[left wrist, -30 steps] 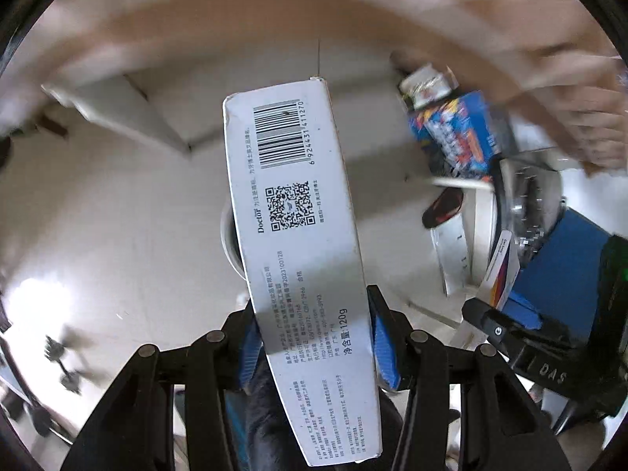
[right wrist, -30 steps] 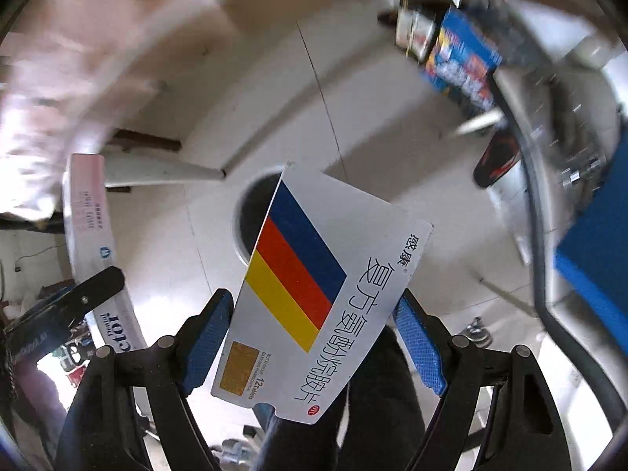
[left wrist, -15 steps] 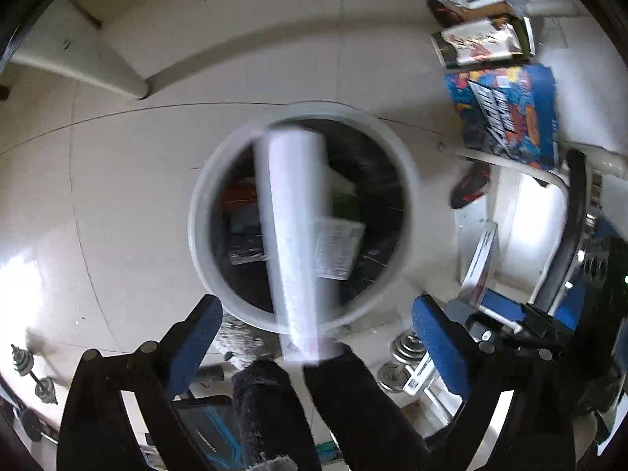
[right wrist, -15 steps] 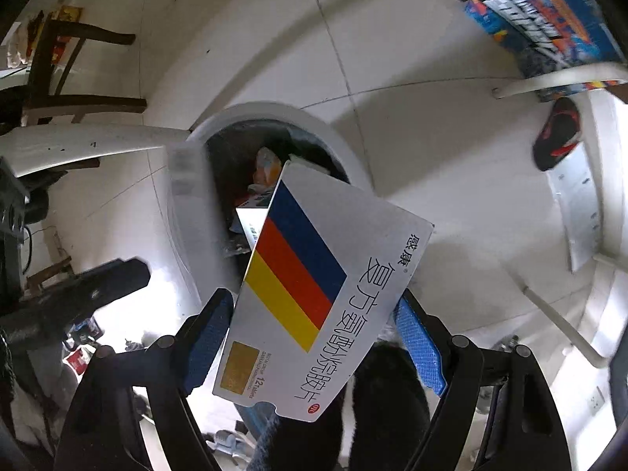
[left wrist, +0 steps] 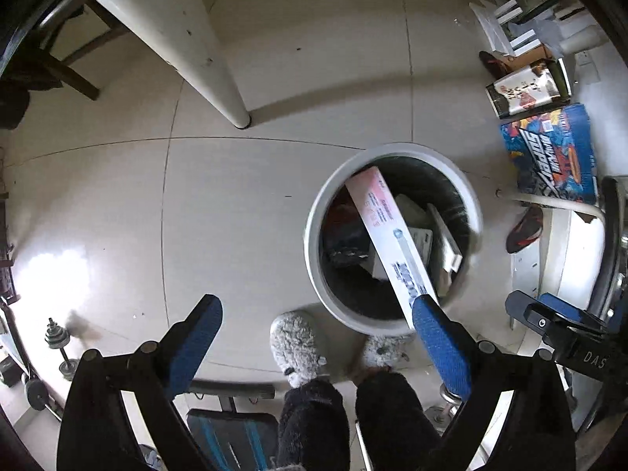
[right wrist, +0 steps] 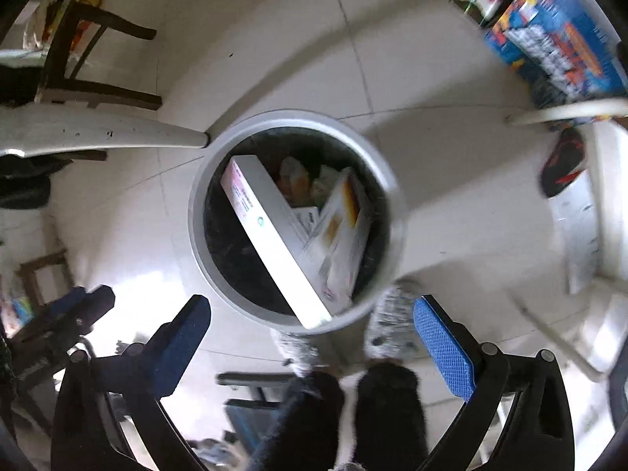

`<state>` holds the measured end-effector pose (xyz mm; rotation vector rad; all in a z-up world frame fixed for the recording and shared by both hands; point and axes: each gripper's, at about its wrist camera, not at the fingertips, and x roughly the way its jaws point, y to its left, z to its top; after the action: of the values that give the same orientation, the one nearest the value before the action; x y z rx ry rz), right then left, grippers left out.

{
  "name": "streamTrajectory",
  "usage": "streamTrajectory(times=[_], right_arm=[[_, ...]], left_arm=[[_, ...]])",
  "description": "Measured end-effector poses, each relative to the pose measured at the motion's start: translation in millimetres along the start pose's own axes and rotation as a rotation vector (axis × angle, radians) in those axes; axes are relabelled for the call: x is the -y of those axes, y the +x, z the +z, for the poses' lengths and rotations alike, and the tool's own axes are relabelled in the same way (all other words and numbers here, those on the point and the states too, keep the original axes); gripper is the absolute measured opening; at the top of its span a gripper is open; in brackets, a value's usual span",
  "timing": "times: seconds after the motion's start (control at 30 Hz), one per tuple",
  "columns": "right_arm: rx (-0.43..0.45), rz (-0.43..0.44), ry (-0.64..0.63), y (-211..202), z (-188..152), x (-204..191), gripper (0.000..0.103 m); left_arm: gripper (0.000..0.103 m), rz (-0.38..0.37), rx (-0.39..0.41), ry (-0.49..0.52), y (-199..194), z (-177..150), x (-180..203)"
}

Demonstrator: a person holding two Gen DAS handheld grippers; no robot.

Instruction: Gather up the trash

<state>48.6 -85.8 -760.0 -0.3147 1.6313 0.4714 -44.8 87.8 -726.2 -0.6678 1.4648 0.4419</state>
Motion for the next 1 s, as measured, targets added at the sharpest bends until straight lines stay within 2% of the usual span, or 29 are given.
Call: streamTrajectory(times=[0.1, 0.27, 0.47, 0.7, 0.87, 1.0], right_arm=[[0.022, -0.038, -0.017, -34, -13, -1, 0.103], [0.073, -0.098, -0.057, -127, -42, -16, 0.103], [0.120, -0.102, -0.095, -241, -77, -34, 0.103], [0.157, -0.058, -0.128, -373, -119, -50, 0.103], [0.182, 0.006, -0.154, -447, -146, -60, 0.103], [0.201, 0.062, -0.163, -494, -165, -64, 0.103]], left_arm=[[0.099, -0.004, 0.013, 0.005, -31, -12, 8], [0.099, -0.008, 0.038, 0.021, -102, -35, 24], [0.099, -0.021, 0.078, 0.046, -204, -66, 40], [0.099, -0.064, 0.127, 0.054, -309, -99, 56], [0.099, -0.147, 0.180, 0.052, -381, -122, 65], [0.099, -0.211, 0.209, 0.059, -421, -135, 69]])
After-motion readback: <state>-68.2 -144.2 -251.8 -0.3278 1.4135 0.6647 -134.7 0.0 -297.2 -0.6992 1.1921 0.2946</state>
